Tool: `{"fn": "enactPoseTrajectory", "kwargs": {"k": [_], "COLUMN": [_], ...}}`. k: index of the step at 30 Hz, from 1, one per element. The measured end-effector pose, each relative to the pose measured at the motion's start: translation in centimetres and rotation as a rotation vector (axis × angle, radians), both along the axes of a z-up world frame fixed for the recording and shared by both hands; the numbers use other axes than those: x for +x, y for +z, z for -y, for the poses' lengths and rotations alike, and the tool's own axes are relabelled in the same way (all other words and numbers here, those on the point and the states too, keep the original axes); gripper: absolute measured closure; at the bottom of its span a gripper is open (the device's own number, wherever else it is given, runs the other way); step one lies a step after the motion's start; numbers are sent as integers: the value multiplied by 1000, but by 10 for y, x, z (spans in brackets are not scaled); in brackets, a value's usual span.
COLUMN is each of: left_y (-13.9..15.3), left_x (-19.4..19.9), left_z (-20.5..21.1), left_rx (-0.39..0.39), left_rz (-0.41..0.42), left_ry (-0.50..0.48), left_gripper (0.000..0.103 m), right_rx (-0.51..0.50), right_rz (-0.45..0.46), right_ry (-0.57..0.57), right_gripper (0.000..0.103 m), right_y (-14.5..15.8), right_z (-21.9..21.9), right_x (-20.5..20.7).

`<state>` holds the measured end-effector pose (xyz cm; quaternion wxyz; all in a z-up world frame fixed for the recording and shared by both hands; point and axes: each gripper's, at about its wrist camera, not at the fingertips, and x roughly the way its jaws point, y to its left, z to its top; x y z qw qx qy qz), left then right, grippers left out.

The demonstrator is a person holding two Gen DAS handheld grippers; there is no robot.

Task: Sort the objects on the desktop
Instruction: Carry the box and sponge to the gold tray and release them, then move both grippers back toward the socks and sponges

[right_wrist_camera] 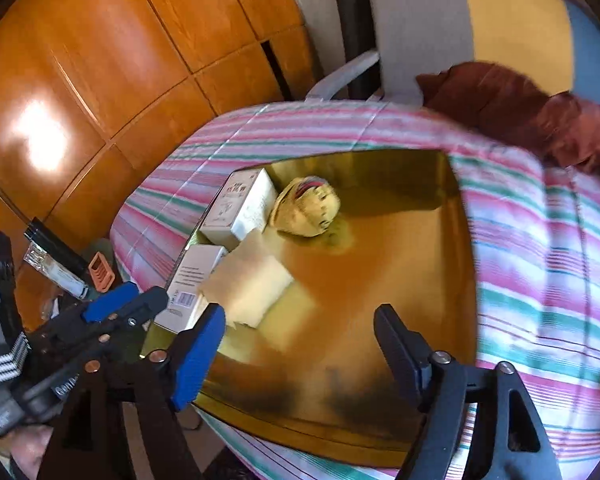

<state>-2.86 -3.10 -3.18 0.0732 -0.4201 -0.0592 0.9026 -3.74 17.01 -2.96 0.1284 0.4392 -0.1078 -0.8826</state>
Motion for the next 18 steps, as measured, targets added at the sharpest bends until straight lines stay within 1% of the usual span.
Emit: {"fn": "enactPoseTrajectory", "kwargs": {"k": [2,8,10,14,18], "left_y": [3,8,10,12,16], "left_x": [1,3,4,5,5], "left_z": [-6,-30,-42,-63,-82], "left_rx": [10,35,26,-18,-25], "left_rz": [-7,-11,-8,-10,-13], "left_ry": [-22,-94,-122,-172,-219], "left_gripper": [48,48,48,48,48], "right_rx": [20,33,30,23,14], "right_rz": [-29,-63,-62,-49,-32], "right_ry": [-25,-118,-155,-239,-327], "right_gripper": [18,15,15,15,15], "right_y": [6,15,14,8,1], "right_z": [-9,-46,-61,-96,-133], "right_x": [10,37,45,65,89]}}
